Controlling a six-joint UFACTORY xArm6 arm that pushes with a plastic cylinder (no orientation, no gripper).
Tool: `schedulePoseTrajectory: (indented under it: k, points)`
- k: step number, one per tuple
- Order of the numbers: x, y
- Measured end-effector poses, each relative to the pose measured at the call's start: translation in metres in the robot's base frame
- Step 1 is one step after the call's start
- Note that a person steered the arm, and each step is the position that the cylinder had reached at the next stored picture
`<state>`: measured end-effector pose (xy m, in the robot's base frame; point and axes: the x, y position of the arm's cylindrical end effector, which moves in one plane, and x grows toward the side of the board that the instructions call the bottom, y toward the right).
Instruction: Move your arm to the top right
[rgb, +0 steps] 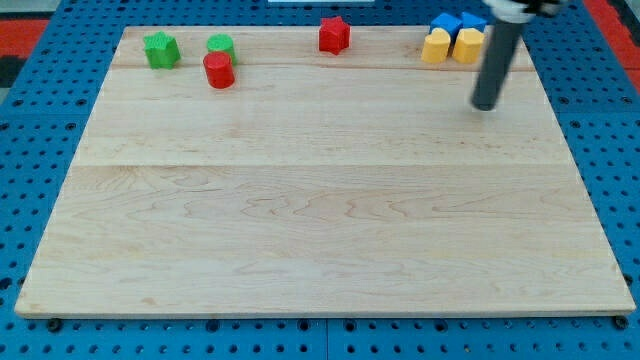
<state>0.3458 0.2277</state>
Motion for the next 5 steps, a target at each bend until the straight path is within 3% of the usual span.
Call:
schedulePoseTrajectory:
  k: [2, 5]
  points:
    - [-0.139, 0.047]
    - [-0.154, 0.015]
